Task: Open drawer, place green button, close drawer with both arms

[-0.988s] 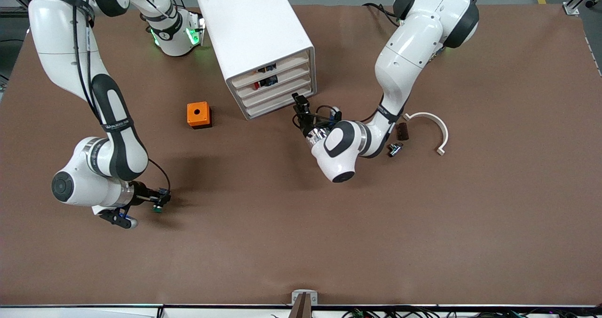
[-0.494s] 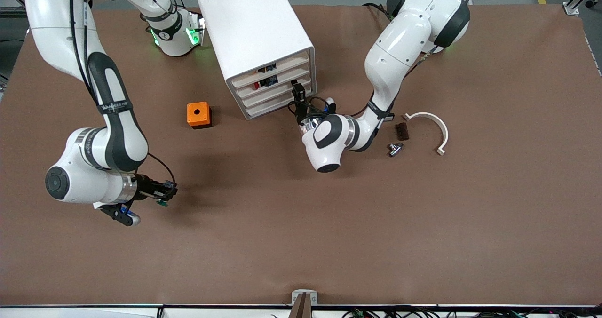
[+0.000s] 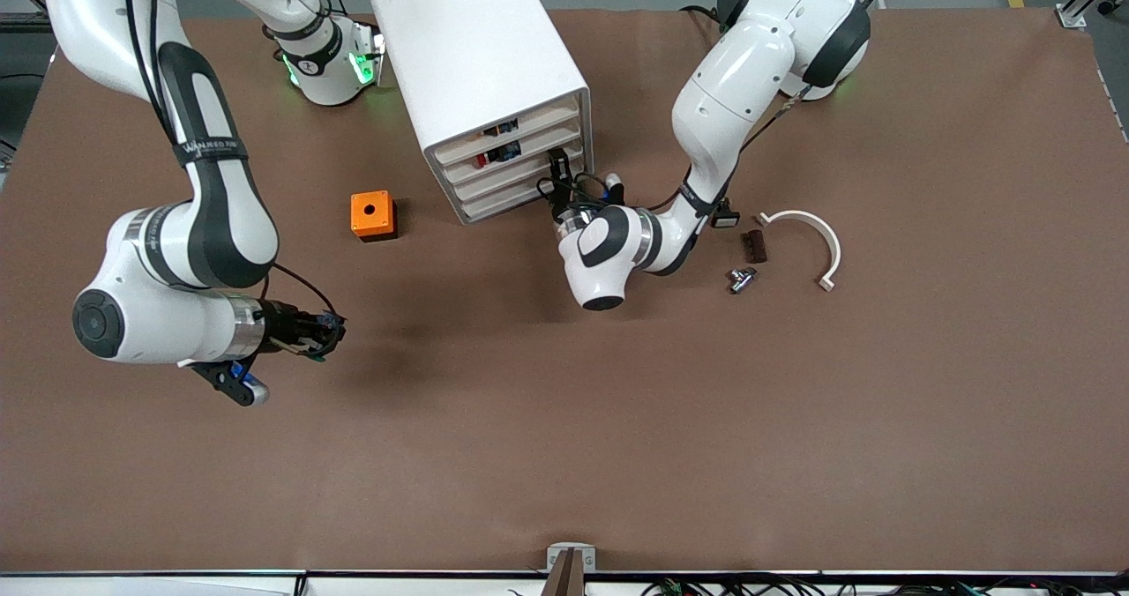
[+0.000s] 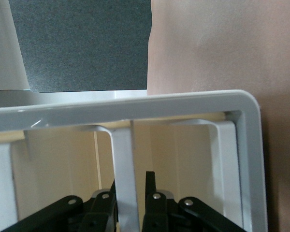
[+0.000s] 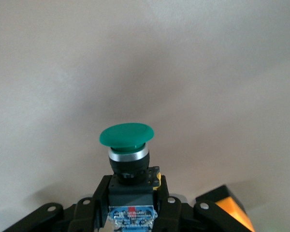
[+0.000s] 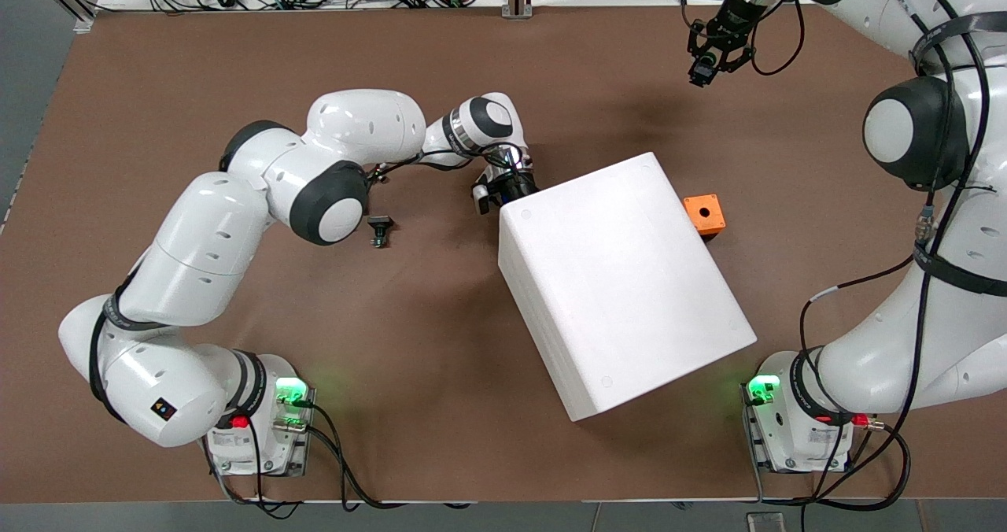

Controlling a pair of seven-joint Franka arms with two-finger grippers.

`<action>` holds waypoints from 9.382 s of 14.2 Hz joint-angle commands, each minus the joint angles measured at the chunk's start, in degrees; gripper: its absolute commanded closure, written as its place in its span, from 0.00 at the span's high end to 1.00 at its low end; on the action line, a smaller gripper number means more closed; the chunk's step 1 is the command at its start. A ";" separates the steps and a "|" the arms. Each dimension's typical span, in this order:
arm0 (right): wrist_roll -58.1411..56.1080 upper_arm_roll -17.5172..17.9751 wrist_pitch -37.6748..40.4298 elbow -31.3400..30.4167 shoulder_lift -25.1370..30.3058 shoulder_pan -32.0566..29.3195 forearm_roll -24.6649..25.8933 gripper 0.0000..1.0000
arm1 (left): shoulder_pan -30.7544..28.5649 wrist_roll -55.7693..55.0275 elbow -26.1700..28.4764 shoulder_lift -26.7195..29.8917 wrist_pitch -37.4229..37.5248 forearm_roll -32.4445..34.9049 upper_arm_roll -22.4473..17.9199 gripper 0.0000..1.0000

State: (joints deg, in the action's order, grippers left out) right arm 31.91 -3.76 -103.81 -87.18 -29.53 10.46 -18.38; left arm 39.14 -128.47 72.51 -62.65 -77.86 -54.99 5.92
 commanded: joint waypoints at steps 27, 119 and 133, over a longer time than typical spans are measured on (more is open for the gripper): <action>64.94 -0.28 -16.33 -17.58 10.01 33.74 3.79 0.03 | -14.09 -3.28 -1.32 0.16 -0.19 -6.00 -0.73 0.28; -37.27 0.77 5.72 -3.61 29.70 -12.57 19.53 1.00 | 19.40 72.31 3.61 13.17 -27.70 9.64 -13.21 1.00; -37.27 0.77 5.63 -3.61 29.35 -12.39 19.61 1.00 | 10.80 79.15 2.03 33.97 -18.94 30.61 -26.83 0.99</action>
State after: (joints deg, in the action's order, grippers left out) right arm -4.90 -3.58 -98.76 -92.11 0.43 -1.25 0.27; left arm 51.33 -51.86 72.20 -35.61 -102.04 -30.37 -20.91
